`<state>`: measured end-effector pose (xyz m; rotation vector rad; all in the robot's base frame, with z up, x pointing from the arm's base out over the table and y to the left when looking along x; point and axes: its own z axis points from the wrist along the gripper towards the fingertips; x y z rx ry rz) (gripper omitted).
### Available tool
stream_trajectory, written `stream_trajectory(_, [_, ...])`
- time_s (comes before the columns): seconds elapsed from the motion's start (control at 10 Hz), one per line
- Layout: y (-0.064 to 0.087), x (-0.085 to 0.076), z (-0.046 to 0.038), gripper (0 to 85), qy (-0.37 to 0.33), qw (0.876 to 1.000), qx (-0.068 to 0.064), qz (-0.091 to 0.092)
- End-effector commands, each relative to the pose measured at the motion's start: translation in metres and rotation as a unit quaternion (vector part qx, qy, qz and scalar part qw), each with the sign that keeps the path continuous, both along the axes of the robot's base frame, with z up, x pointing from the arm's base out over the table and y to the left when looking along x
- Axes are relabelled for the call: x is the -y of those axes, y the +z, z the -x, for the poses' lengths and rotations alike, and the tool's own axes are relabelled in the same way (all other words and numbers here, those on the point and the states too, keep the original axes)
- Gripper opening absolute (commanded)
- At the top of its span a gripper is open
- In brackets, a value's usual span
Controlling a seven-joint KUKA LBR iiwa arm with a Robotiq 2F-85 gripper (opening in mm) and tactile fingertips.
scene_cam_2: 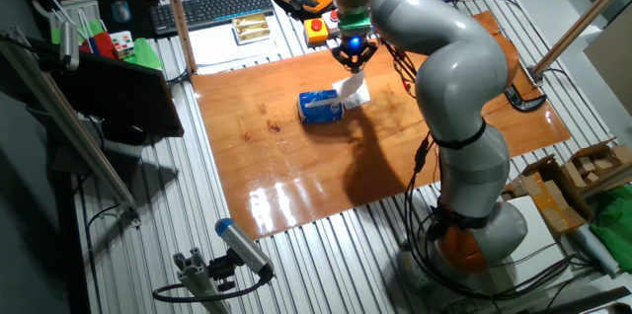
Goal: Pull out a napkin
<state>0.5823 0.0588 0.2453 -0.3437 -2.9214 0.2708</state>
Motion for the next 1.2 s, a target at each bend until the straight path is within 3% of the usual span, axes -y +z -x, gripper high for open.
stream_trajectory(0.0, [-0.001,0.014,0.0011,0.7,0.011,1.000,-0.001,0.006])
stream_trajectory(0.2, [-0.004,0.013,-0.0006,3.7,0.001,1.000,0.000,-0.006])
stream_trajectory(0.3, [-0.005,0.008,-0.0026,16.3,-0.004,1.000,-0.003,-0.012])
stream_trajectory(0.5, [-0.006,0.006,-0.0040,57.3,-0.009,1.000,0.003,-0.004])
stream_trajectory(0.6, [-0.007,0.003,-0.0054,58.7,-0.015,1.000,0.005,-0.009])
stream_trajectory(0.8, [-0.006,-0.025,-0.0082,47.3,-0.041,0.999,0.008,-0.034])
stream_trajectory(0.9, [-0.007,-0.038,-0.0074,23.7,-0.046,0.998,0.011,-0.042])
stream_trajectory(1.0, [-0.008,-0.047,-0.0054,8.0,-0.037,0.998,0.014,-0.046])
stream_trajectory(1.1, [-0.007,-0.051,-0.0028,0.7,-0.033,0.998,0.013,-0.059])
